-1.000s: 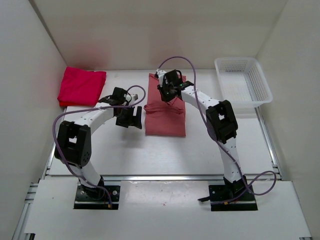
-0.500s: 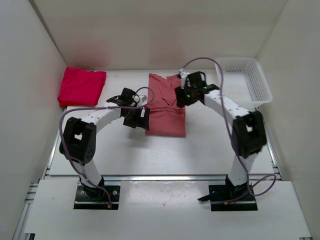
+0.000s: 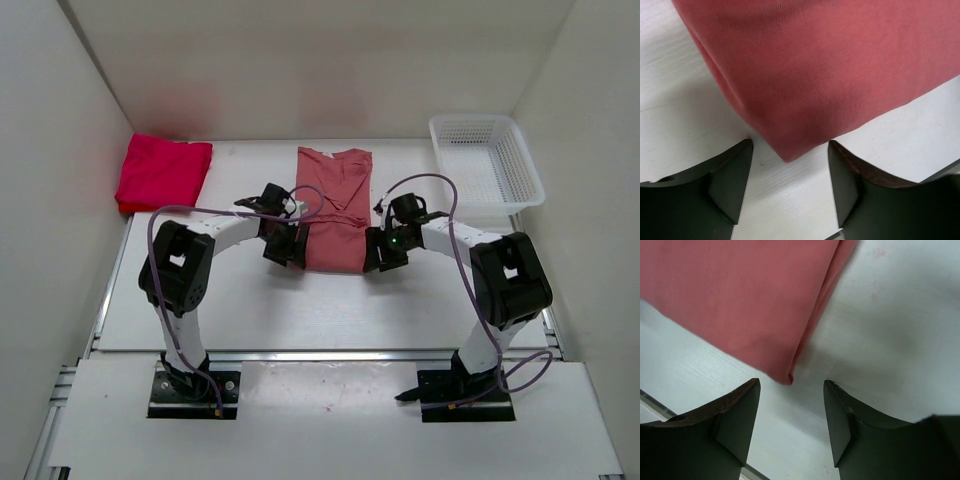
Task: Fold and stack the t-shirts
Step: Grab one side of the 2/3 rectangular tshirt with both arms
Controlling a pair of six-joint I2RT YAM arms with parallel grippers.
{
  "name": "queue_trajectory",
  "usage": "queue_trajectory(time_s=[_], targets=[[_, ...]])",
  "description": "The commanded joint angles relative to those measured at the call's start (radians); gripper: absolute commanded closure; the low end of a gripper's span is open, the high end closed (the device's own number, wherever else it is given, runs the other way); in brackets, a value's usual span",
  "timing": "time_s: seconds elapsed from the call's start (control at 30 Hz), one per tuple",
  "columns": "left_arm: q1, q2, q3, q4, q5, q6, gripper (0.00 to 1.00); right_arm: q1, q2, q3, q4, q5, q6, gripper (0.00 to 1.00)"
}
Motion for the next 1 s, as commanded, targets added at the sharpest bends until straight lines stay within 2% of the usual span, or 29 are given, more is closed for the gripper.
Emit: queue_trajectory(time_s=[0.0,0.07,0.13,0.27,0.3,0.33,0.37,0.4,0.43,0.47,0.63,0.83,0.97], targets=[[0.0,0.021,0.03,0.009,-0.014,-0.006,0.31,-0.009,0.021,0.05,0.082,-0.027,0.044,0.47],[0.001,0.032,0.042,0.006,-0.01,-0.001,0.39,0.002,0.036,0.058,0.091,-0.039,0.063,0.48],[-0.003,0.029,0.041,0.006,0.003,0.002,0.56,0.015,0.043,0.053,0.09,-0.036,0.08,0.48],[-0.014,0.029,0.032,0.014,0.029,-0.007,0.68,0.025,0.056,0.05,0.067,-0.01,0.101,0.55],[-0.013,0.027,0.03,0.012,0.026,-0.009,0.75,0.022,0.061,0.05,0.062,-0.005,0.103,0.58],[-0.014,0.032,0.032,0.015,0.029,-0.007,0.82,0.031,0.07,0.05,0.064,-0.002,0.104,0.65],[-0.013,0.036,0.041,0.017,0.028,-0.012,0.94,0.032,0.073,0.046,0.067,-0.013,0.101,0.73],[-0.011,0.039,0.042,0.02,0.016,-0.015,0.99,0.037,0.076,0.055,0.07,-0.027,0.116,0.88],[-0.016,0.036,0.05,0.017,0.014,-0.013,1.0,0.04,0.078,0.056,0.075,-0.033,0.107,0.97],[-0.017,0.035,0.061,0.014,0.023,-0.009,1.0,0.049,0.076,0.069,0.084,-0.048,0.109,1.0],[-0.016,-0.052,0.041,-0.019,0.019,0.022,1.0,0.04,0.021,0.101,0.043,-0.102,0.031,1.0],[-0.085,-0.282,-0.215,-0.057,0.057,0.03,1.0,0.069,-0.156,0.078,-0.131,-0.183,-0.129,1.0],[-0.059,-0.492,-0.367,-0.114,0.086,0.019,1.0,0.156,-0.281,0.018,-0.255,-0.215,-0.164,1.0]])
